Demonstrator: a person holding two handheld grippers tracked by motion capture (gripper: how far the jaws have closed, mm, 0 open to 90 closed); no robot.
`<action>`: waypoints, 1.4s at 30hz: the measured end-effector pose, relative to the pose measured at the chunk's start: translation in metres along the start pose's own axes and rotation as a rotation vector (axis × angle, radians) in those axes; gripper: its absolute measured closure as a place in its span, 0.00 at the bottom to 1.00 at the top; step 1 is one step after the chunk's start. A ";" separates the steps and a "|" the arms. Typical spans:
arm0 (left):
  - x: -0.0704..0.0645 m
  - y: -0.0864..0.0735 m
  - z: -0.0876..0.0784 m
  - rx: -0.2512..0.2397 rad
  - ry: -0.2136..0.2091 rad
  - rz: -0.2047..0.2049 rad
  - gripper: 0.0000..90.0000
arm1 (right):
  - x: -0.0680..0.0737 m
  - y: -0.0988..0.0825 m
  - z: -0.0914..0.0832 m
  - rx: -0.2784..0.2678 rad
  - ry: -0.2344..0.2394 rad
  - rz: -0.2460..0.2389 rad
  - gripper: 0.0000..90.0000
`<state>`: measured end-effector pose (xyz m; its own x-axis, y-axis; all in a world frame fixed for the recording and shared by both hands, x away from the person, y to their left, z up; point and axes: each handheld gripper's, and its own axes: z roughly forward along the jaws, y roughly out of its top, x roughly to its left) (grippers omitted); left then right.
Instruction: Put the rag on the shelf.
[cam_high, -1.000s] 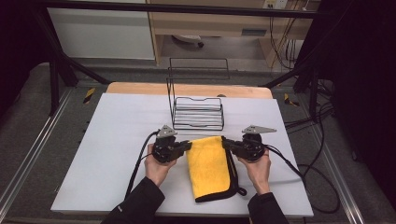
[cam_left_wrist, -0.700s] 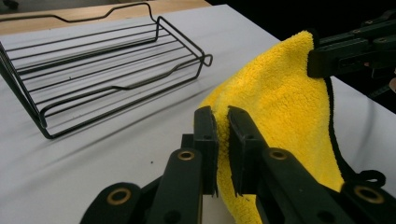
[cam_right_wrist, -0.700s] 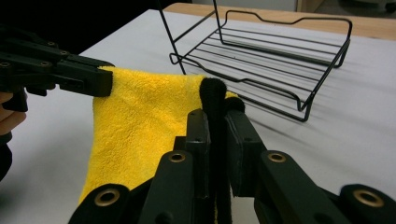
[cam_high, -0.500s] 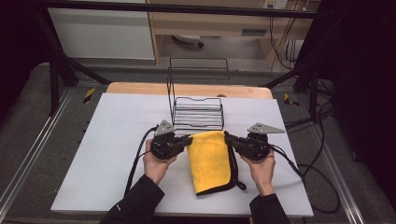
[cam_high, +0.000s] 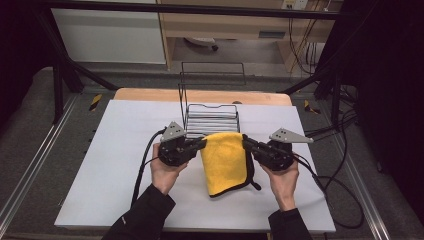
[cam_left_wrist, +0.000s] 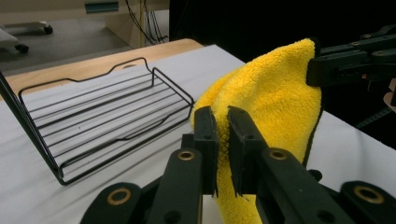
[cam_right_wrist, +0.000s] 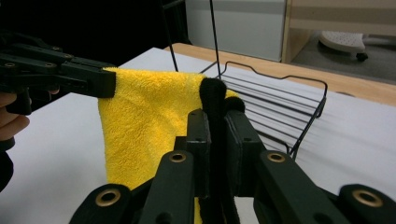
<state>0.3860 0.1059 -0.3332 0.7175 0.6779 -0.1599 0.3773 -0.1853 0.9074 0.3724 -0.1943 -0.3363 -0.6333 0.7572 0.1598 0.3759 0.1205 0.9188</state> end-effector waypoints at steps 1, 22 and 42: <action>0.000 0.002 -0.001 -0.007 0.001 0.002 0.91 | 0.001 0.002 -0.001 -0.006 -0.002 -0.001 0.90; 0.005 0.030 -0.020 -0.139 0.032 0.018 0.91 | 0.017 0.027 -0.003 -0.157 -0.029 -0.026 0.91; 0.012 0.056 -0.030 -0.254 0.065 0.023 0.92 | 0.029 0.056 0.000 -0.255 -0.056 -0.065 0.91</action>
<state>0.3985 0.1254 -0.2731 0.6822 0.7212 -0.1208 0.1965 -0.0217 0.9803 0.3752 -0.1657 -0.2807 -0.6092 0.7885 0.0843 0.1486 0.0092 0.9889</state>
